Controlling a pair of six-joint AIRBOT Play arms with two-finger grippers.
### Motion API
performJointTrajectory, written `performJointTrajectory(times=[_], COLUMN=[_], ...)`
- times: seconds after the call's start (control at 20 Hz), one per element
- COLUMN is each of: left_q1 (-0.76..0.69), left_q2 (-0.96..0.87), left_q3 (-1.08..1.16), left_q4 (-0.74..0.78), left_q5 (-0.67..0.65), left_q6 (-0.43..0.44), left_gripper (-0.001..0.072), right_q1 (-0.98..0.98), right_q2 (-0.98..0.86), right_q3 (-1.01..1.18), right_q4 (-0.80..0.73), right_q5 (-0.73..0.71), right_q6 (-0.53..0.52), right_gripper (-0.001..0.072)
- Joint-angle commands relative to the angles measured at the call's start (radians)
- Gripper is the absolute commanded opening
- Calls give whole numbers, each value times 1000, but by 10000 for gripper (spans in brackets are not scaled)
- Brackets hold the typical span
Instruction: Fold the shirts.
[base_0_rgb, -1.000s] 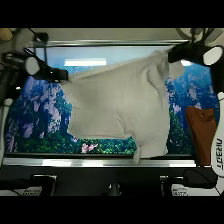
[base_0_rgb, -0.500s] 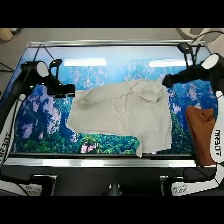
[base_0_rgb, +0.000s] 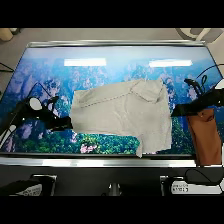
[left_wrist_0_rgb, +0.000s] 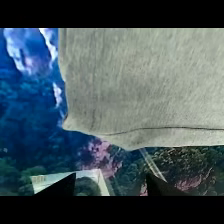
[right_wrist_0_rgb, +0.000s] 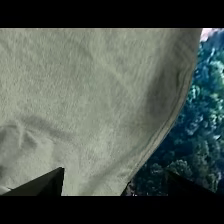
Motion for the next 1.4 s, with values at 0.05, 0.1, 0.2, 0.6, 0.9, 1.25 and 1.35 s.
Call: performJointTrajectory(times=[0.05,0.1,0.2,0.6,0.9,1.25,1.35], left_q1=[-18,-23,-32,-33,-37,-55,-55], left_q2=[10,6,-11,-40,-6,145,259], left_q3=[-106,-106,-106,-105,-104,-80,3], left_q4=[-82,-82,-81,-74,-73,-51,32], left_q5=[211,234,270,322,322,333,329], left_q6=[18,18,18,-12,-8,0,-10], left_gripper=[528,527,527,25,24,23,22], right_q1=[-10,-10,-10,-10,-10,-10,-10], right_q2=[24,26,27,19,-5,22,105], right_q3=[-98,-111,-148,-272,-346,-328,-234], right_q4=[-75,-101,-125,-124,-36,117,126], right_q5=[20,21,18,-88,-155,-218,-235], right_q6=[-22,-19,-19,-23,18,-70,-158], right_gripper=[702,702,705,710,588,21,20])
